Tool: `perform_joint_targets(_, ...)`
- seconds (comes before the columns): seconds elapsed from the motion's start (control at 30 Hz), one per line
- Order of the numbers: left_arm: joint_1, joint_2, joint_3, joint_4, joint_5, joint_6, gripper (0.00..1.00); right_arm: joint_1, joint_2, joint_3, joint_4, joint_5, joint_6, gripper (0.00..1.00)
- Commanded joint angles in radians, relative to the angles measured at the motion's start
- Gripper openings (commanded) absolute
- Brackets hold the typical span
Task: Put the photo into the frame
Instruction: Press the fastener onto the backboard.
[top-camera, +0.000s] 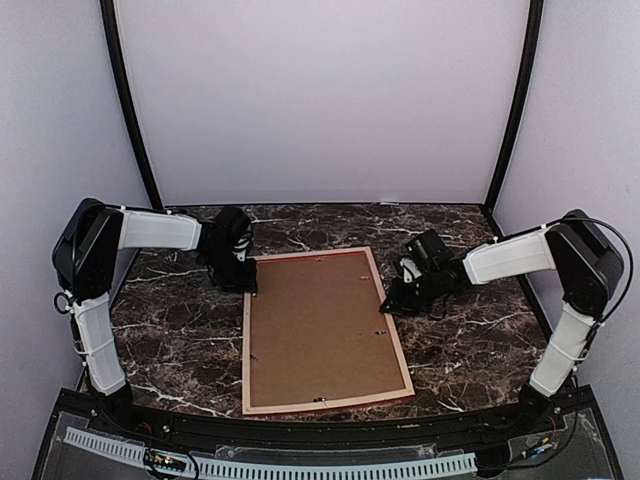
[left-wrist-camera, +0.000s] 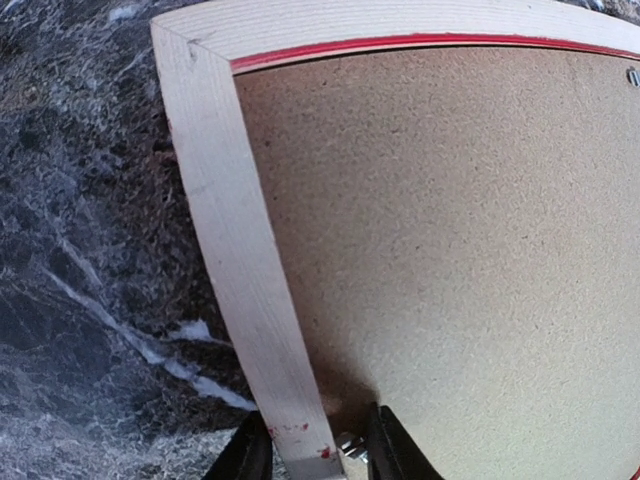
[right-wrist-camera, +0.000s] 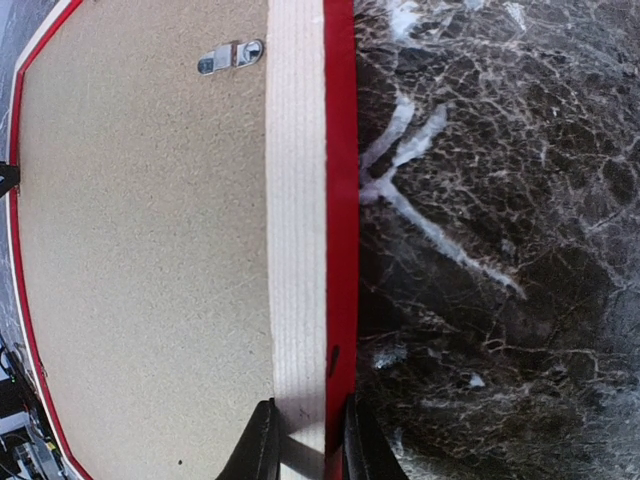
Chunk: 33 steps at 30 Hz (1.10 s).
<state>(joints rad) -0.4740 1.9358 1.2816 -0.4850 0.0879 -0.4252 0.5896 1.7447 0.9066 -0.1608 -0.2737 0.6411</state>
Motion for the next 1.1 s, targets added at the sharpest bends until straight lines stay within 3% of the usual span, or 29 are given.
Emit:
perform_joint_targets(0.0,0.009,0.020,0.006,-0.189,-0.043,0.063,0.33,0.001,0.029,-0.018,0.047,-0.051,0.046,0.00)
perform_joint_targets(0.27,0.021,0.049,0.052,-0.230,-0.031,0.092,0.25,0.003,0.024,-0.031,0.055,-0.054,0.048,0.00)
perform_joint_targets(0.43,0.027,0.044,0.077,-0.209,0.022,0.094,0.27,0.003,0.027,-0.031,0.060,-0.058,0.046,0.00)
perform_joint_targets(0.83,0.037,-0.056,0.082,-0.136,0.074,0.051,0.64,0.003,0.027,-0.024,0.050,-0.060,0.039,0.00)
perform_joint_targets(1.07,0.024,-0.168,-0.100,-0.051,0.170,0.012,0.71,0.003,0.024,-0.010,0.035,-0.060,0.033,0.00)
